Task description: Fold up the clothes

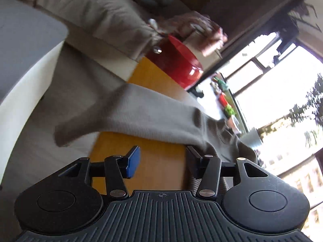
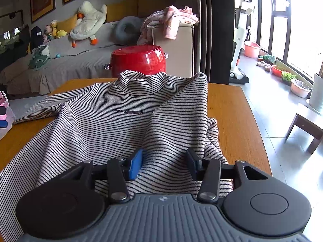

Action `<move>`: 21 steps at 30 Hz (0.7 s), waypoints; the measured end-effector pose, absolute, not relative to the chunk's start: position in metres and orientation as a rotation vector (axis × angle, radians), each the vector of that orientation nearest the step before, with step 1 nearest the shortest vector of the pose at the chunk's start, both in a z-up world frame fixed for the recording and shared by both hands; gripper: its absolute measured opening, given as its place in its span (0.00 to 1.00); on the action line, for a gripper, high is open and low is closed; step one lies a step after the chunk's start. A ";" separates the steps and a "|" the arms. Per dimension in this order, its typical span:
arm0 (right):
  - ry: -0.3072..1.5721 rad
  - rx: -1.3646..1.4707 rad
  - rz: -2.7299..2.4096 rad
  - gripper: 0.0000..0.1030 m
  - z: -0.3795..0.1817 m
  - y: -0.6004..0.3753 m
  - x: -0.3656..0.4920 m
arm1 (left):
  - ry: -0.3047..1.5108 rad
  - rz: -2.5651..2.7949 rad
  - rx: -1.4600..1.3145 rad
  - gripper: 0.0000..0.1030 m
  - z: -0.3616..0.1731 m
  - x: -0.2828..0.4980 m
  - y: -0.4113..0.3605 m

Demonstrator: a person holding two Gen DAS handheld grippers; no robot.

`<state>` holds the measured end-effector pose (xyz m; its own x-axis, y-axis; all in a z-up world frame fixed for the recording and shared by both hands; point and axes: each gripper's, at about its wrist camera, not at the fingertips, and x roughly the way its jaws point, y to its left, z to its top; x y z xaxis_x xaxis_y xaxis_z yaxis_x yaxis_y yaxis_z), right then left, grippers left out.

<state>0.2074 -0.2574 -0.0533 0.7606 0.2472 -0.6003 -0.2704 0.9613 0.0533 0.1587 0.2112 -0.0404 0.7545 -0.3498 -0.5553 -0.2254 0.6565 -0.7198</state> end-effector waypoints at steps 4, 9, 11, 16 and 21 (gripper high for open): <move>0.647 -0.043 0.281 0.46 -0.053 -0.257 0.207 | 0.710 0.007 -1.133 0.49 -0.060 0.146 0.268; 0.646 -0.060 0.277 0.47 -0.053 -0.255 0.205 | 0.626 0.057 -1.348 0.54 -0.081 0.141 0.292; 0.645 -0.066 0.276 0.47 -0.053 -0.254 0.205 | 0.610 0.078 -1.393 0.54 -0.087 0.135 0.299; 0.650 -0.082 0.277 0.49 -0.053 -0.251 0.206 | 0.716 0.116 -1.443 0.67 -0.112 0.138 0.310; 0.649 -0.110 0.269 0.50 -0.053 -0.247 0.205 | 0.760 0.111 -1.535 0.66 -0.145 0.158 0.312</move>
